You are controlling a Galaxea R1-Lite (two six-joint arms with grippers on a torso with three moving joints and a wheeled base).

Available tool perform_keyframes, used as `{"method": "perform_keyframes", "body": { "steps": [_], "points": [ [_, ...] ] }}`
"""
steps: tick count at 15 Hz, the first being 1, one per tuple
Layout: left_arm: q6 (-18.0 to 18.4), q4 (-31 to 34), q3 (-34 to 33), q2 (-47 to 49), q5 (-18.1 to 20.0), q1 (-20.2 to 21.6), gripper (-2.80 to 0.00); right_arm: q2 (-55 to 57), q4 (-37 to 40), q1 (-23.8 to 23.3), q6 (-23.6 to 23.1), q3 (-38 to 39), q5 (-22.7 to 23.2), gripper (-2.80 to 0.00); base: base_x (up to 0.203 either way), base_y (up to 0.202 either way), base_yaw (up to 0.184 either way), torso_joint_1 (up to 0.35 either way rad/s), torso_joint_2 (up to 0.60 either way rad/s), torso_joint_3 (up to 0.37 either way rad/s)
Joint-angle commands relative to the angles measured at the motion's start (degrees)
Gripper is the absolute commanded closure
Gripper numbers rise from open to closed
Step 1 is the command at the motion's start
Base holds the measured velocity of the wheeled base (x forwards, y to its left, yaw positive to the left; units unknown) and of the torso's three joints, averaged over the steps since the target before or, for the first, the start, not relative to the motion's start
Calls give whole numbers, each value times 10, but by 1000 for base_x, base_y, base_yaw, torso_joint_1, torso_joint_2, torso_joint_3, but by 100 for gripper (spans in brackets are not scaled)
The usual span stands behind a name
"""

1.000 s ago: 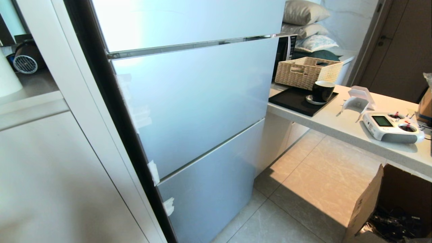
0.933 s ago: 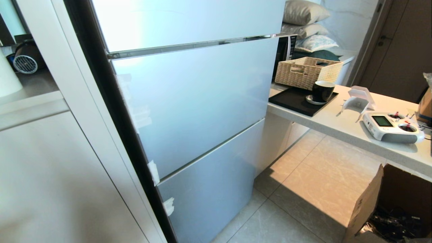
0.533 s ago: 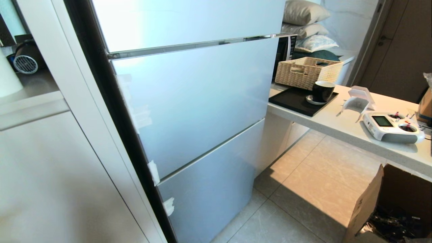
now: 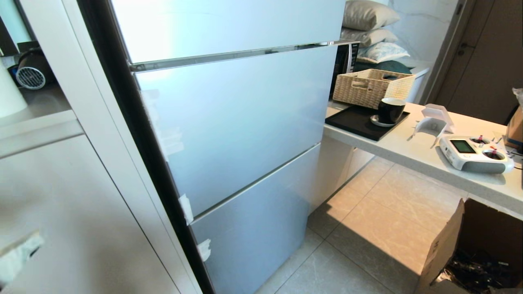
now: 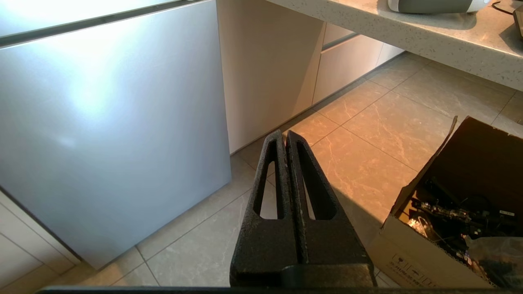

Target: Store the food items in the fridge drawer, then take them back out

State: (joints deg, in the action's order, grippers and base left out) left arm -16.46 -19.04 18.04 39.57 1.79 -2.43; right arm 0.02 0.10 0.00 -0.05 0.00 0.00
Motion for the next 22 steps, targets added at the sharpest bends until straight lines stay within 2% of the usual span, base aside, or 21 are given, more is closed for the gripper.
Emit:
{"method": "perform_keyframes", "body": {
  "steps": [1,4,6,7,13,16,20,22],
  "points": [
    [-35,-127,23,203,0,-4,0,1,0,0,0,0,0,0,0,0,0,0,0,0],
    [-91,-243,75,327,0,-11,0,1,0,0,0,0,0,0,0,0,0,0,0,0],
    [-133,-268,120,372,-3,-35,0,1,0,0,0,0,0,0,0,0,0,0,0,0],
    [-143,-273,137,392,-11,-45,0,1,0,0,0,0,0,0,0,0,0,0,0,0],
    [-157,-354,179,482,-88,-103,0,1,0,0,0,0,0,0,0,0,0,5,0,0],
    [-157,-377,197,510,-116,-106,0,1,0,0,0,0,0,0,0,0,0,0,0,0],
    [-163,-386,199,512,-119,-108,0,1,0,0,0,0,0,0,0,0,0,0,0,0],
    [-165,-386,192,505,-119,-122,0,1,0,0,0,0,0,0,0,0,0,0,0,0]
  ]
}}
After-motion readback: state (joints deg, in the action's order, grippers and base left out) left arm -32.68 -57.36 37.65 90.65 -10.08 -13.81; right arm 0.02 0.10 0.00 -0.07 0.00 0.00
